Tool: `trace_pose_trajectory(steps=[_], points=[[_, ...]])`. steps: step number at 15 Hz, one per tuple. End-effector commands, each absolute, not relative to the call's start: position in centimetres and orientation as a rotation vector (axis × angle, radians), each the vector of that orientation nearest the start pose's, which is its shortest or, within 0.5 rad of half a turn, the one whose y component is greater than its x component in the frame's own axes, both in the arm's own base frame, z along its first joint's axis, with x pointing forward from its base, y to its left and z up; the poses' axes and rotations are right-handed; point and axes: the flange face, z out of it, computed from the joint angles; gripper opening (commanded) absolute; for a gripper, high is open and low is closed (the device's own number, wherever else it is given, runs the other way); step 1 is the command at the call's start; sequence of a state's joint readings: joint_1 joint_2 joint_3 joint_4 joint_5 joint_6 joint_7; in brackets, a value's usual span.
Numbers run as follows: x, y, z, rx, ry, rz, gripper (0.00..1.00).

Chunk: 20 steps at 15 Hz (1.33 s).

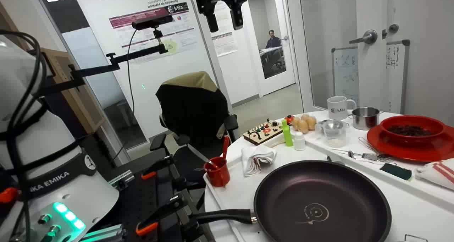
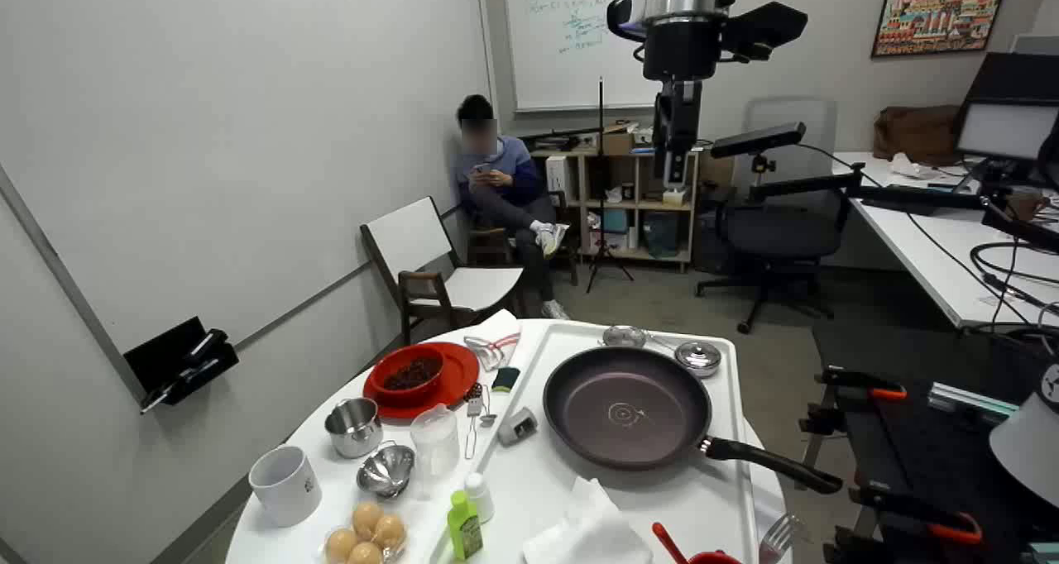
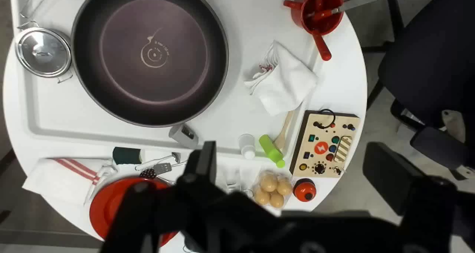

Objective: Use the towel to wipe the pan

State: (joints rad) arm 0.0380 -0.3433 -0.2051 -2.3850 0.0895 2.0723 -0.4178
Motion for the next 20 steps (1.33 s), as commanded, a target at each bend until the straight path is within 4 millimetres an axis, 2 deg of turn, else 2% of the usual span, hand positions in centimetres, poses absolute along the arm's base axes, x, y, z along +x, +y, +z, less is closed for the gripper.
trace_pose_trajectory(steps=[1, 5, 8, 11, 14, 16, 18, 20], points=[[43.7, -7.2, 45.1, -2.987, -0.329, -0.094, 1.0], [44.2, -5.0, 43.2, -2.985, -0.512, -0.024, 1.0], [44.6, -2.3, 40.8, -2.984, -0.688, 0.08, 1.0], [45.4, 0.6, 38.7, -2.983, -0.929, 0.084, 1.0], [46.1, 3.8, 36.2, -2.918, -1.155, 0.108, 1.0], [46.4, 5.8, 34.3, -2.884, -1.238, 0.144, 1.0], [46.6, 7.2, 32.5, -2.861, -1.315, 0.178, 1.0], [46.9, 8.1, 30.6, -2.861, -1.394, 0.209, 0.94]])
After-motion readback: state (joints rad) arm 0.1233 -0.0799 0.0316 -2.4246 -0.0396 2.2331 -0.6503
